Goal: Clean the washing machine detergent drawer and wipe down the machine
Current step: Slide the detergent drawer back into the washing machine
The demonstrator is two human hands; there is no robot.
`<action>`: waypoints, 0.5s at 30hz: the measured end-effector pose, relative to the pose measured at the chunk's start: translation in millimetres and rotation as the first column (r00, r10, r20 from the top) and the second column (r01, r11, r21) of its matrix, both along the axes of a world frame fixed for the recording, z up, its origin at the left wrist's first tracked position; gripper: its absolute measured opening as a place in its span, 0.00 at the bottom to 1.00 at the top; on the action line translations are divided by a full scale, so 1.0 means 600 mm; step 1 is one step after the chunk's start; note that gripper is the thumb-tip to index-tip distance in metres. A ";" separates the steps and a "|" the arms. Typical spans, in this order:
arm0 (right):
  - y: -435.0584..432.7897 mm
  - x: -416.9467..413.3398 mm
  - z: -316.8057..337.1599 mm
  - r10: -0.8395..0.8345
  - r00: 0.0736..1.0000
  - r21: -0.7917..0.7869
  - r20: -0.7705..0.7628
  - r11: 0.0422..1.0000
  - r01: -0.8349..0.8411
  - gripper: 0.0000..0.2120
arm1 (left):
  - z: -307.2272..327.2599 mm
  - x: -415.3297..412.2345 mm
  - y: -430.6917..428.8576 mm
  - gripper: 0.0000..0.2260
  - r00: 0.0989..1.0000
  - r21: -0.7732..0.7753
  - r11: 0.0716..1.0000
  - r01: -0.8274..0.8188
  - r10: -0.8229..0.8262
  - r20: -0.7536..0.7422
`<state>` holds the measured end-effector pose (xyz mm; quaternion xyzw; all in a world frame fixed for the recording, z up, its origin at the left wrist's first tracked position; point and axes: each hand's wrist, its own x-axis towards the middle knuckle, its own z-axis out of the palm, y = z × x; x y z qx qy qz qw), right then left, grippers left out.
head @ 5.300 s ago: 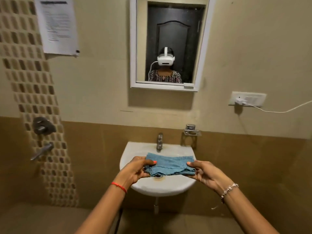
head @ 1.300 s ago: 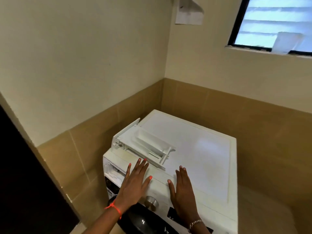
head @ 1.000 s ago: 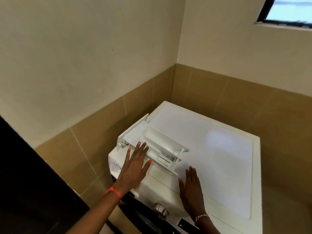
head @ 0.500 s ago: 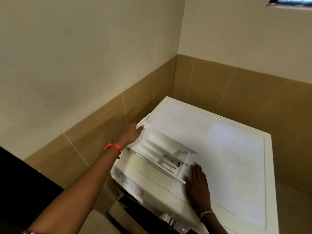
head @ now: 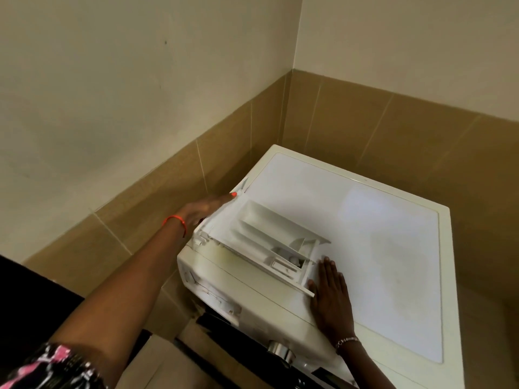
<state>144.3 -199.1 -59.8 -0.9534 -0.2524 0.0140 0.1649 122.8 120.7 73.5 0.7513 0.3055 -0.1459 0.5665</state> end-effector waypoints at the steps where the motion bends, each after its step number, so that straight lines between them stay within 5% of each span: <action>1: -0.001 0.001 0.000 0.015 1.000 -0.005 0.014 1.000 -0.015 0.32 | 0.001 -0.008 0.001 0.28 0.999 -0.007 1.000 0.030 -0.030 -0.021; 6: -0.010 0.008 -0.013 0.085 0.994 -0.036 0.064 0.996 -0.082 0.30 | -0.008 -0.057 0.004 0.23 1.000 -0.056 0.998 0.008 -0.008 0.000; 15: 0.004 0.003 -0.006 0.004 0.998 -0.014 0.057 1.000 -0.003 0.34 | -0.041 -0.217 0.029 0.30 0.929 -0.302 0.902 -0.308 0.354 0.108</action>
